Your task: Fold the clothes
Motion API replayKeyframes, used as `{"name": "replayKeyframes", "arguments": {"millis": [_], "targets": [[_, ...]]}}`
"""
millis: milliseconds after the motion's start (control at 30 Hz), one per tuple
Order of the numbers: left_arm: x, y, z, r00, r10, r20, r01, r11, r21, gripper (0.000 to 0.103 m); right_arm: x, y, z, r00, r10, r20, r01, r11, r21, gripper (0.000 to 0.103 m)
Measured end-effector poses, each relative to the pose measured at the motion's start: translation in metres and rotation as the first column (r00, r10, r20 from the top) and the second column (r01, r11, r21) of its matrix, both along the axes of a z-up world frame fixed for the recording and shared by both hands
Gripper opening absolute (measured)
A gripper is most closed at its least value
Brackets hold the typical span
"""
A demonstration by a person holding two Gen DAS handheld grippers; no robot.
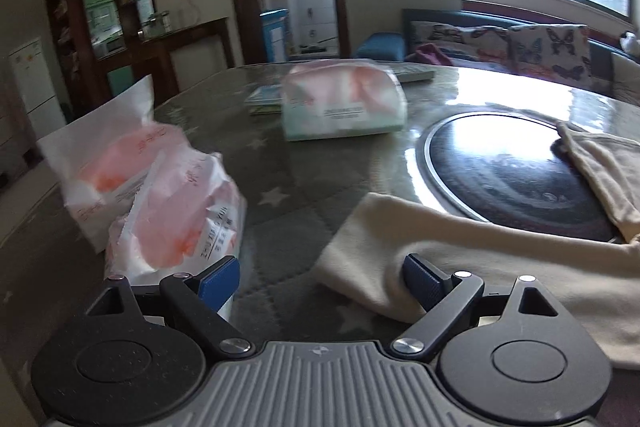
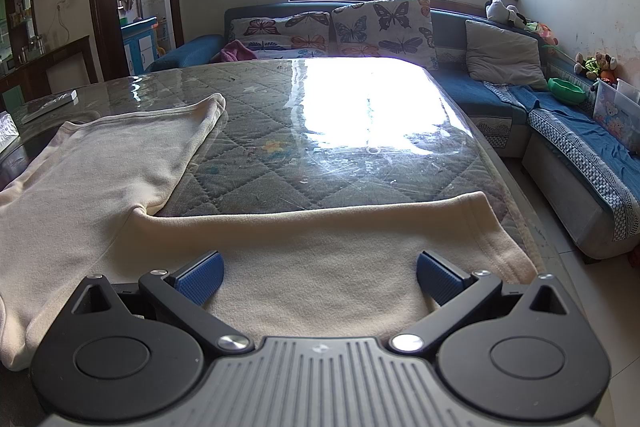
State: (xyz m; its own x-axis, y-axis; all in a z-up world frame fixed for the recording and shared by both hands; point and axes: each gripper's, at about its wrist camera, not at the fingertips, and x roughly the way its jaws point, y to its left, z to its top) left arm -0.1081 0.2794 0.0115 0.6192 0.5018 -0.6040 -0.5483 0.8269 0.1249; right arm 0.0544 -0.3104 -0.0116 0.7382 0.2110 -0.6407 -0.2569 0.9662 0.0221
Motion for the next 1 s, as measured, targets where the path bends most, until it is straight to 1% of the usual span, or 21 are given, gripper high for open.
{"name": "replayKeyframes", "arguments": {"millis": [67, 133, 233, 333, 400, 433, 467, 567, 633, 733, 800, 900, 1000], "targets": [[-0.002, 0.001, 0.000, 1.000, 0.022, -0.001, -0.022, 1.000, 0.005, 0.091, 0.000, 0.000, 0.000, 1.000, 0.000, 0.000, 0.000, 1.000, 0.000, 0.103], [-0.003, 0.001, 0.002, 1.000, 0.028, 0.001, -0.028, 1.000, -0.008, 0.091, 0.000, 0.000, 0.000, 1.000, 0.000, 0.000, 0.000, 1.000, 0.000, 0.103], [-0.004, -0.007, 0.010, 1.000, -0.009, 0.025, 0.010, 0.999, -0.040, 0.089, 0.000, 0.000, 0.000, 1.000, 0.000, 0.000, 0.000, 1.000, 0.000, 0.103], [-0.002, -0.027, 0.022, 0.994, -0.081, 0.068, 0.085, 0.995, -0.045, 0.088, 0.000, 0.000, 0.000, 1.000, 0.000, 0.000, 0.000, 1.000, 0.000, 0.103], [0.005, -0.044, 0.030, 0.983, -0.147, 0.107, 0.156, 0.985, -0.079, 0.085, 0.000, 0.000, 0.000, 1.000, 0.000, 0.000, 0.000, 1.000, 0.001, 0.103], [0.008, -0.052, 0.035, 0.976, -0.179, 0.127, 0.191, 0.977, -0.095, 0.084, 0.000, 0.000, 0.000, 1.000, 0.000, 0.000, 0.000, 1.000, 0.001, 0.103], [0.012, -0.061, 0.038, 0.966, -0.211, 0.146, 0.228, 0.968, -0.109, 0.081, 0.000, 0.000, 0.000, 1.000, 0.000, 0.000, 0.000, 1.000, 0.001, 0.103], [0.032, -0.091, 0.042, 0.933, -0.314, 0.178, 0.339, 0.932, -0.132, 0.079, 0.000, 0.000, 0.000, 1.000, 0.000, 0.000, 0.000, 1.000, 0.000, 0.103], [0.051, -0.110, 0.040, 0.917, -0.362, 0.170, 0.385, 0.914, -0.131, 0.078, 0.000, 0.000, 0.000, 1.000, 0.000, 0.000, 0.000, 1.000, 0.001, 0.103], [0.077, -0.129, 0.032, 0.905, -0.401, 0.143, 0.419, 0.898, -0.134, 0.077, 0.000, 0.000, 0.000, 1.000, 0.000, 0.000, 0.000, 1.000, 0.001, 0.103], [0.091, -0.135, 0.025, 0.907, -0.404, 0.114, 0.417, 0.898, -0.136, 0.076, 0.000, 0.000, 0.000, 1.000, 0.000, 0.000, 0.000, 1.000, 0.001, 0.103], [0.103, -0.138, 0.014, 0.914, -0.400, 0.062, 0.405, 0.905, -0.131, 0.076, 0.000, 0.000, 0.000, 1.000, 0.000, 0.000, 0.000, 1.000, 0.001, 0.103], [0.107, -0.136, 0.004, 0.923, -0.385, 0.004, 0.384, 0.919, -0.093, 0.077, 0.000, 0.000, 0.000, 1.000, 0.000, 0.000, 0.000, 1.000, 0.001, 0.103]]}}
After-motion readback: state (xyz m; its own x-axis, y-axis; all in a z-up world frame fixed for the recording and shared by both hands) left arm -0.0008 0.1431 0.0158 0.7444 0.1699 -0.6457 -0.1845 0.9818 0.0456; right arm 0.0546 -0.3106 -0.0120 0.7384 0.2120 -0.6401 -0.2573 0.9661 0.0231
